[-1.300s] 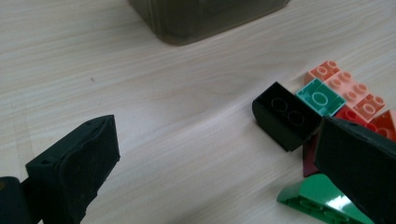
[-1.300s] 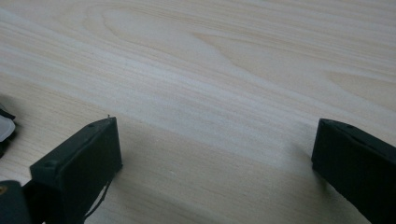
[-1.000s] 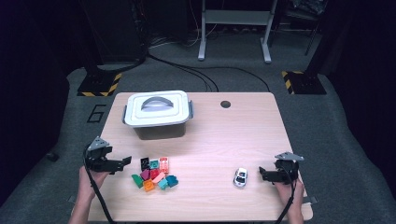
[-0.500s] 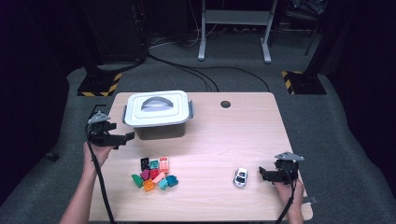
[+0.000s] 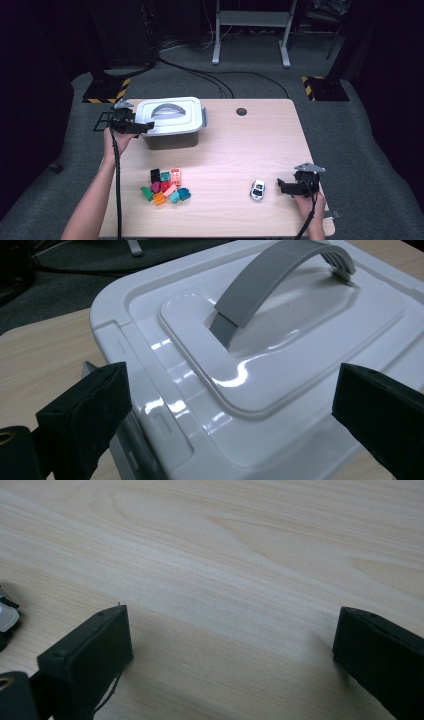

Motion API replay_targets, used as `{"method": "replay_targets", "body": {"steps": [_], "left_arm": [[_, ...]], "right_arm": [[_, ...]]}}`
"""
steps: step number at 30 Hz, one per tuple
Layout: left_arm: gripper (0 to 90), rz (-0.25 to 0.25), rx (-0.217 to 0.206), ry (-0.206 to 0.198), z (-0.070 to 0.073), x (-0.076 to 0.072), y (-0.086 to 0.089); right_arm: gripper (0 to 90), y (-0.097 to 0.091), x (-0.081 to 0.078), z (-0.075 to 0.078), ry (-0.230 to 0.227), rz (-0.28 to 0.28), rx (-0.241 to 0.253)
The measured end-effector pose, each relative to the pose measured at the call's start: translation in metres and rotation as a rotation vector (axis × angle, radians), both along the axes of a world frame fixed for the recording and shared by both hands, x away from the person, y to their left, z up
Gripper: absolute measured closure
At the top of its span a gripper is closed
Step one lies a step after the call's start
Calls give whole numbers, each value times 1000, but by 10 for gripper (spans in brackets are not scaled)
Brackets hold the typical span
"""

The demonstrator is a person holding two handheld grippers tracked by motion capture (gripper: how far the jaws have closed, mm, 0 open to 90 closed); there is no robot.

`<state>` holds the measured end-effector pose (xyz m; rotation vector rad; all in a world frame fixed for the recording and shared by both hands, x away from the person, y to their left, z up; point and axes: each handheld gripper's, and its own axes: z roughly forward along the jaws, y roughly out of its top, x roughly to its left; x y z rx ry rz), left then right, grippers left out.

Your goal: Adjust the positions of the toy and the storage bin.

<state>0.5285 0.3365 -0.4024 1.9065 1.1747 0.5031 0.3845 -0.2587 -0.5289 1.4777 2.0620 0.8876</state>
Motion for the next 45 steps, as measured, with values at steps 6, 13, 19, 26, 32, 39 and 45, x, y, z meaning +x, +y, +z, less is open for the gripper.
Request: {"method": "replay_targets", "body": {"steps": [6, 13, 19, 26, 32, 39, 45], "left_arm": [[28, -8, 50, -2, -4, 10, -7], [28, -29, 89, -12, -4, 11, -13], [16, -42, 134, -14, -5, 11, -18], [26, -66, 129, -25, -5, 12, -20], [32, -110, 123, -37, -6, 13, -28], [35, -148, 118, -46, -7, 14, -37], [41, -180, 116, -51, -7, 14, -45]], "right_arm": [[17, -1, 0, 0, 3, 10, -3], [18, -1, 0, 0, 3, 10, -2], [19, 0, 0, 0, 2, 8, -1], [19, 0, 0, 0, 0, 7, 1], [20, 0, 0, 0, 0, 7, 0], [20, 0, 0, 0, 1, 9, -1], [20, 0, 0, 0, 1, 9, -1]]}}
